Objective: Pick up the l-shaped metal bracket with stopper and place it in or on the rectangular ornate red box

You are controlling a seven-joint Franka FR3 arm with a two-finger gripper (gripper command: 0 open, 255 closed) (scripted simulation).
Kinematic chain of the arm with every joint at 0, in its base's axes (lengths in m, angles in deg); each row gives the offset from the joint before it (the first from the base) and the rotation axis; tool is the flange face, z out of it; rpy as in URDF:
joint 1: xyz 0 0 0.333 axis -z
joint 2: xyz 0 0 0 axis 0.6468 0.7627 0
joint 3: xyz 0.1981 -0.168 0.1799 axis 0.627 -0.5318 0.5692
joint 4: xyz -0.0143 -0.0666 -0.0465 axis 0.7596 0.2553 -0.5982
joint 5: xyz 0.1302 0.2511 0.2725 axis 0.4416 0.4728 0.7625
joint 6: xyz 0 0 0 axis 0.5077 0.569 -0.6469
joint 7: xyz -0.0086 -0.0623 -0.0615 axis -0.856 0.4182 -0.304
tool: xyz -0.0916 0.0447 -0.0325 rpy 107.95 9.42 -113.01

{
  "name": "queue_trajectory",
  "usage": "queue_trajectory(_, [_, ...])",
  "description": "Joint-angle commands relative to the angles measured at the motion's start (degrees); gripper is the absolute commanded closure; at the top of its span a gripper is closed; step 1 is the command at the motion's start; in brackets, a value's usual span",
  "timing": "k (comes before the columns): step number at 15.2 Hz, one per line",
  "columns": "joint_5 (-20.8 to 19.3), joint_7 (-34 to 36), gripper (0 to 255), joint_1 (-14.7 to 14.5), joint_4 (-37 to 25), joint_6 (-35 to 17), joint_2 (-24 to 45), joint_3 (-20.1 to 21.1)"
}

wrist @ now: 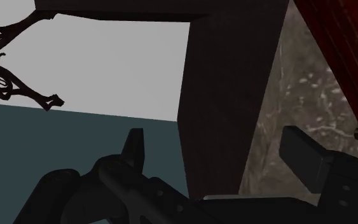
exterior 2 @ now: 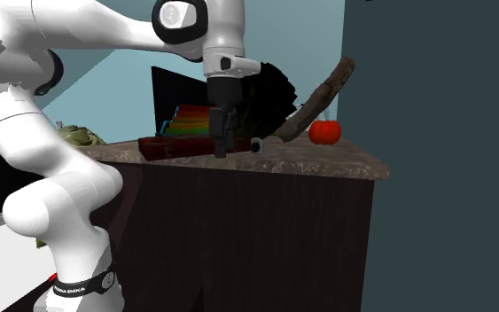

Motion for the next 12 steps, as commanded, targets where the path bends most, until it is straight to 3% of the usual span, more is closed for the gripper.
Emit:
queue_trajectory(1, [0.7,1.4,0,-1.0,-3.3,1.0,2.2,1.9])
queue_trajectory(10, [0.7,7.4,0,-4.3,-22.3,5.8,16.3,9.8])
queue_trajectory(12, [0.8,7.3,0,-4.3,-20.2,4.2,15.9,9.8])
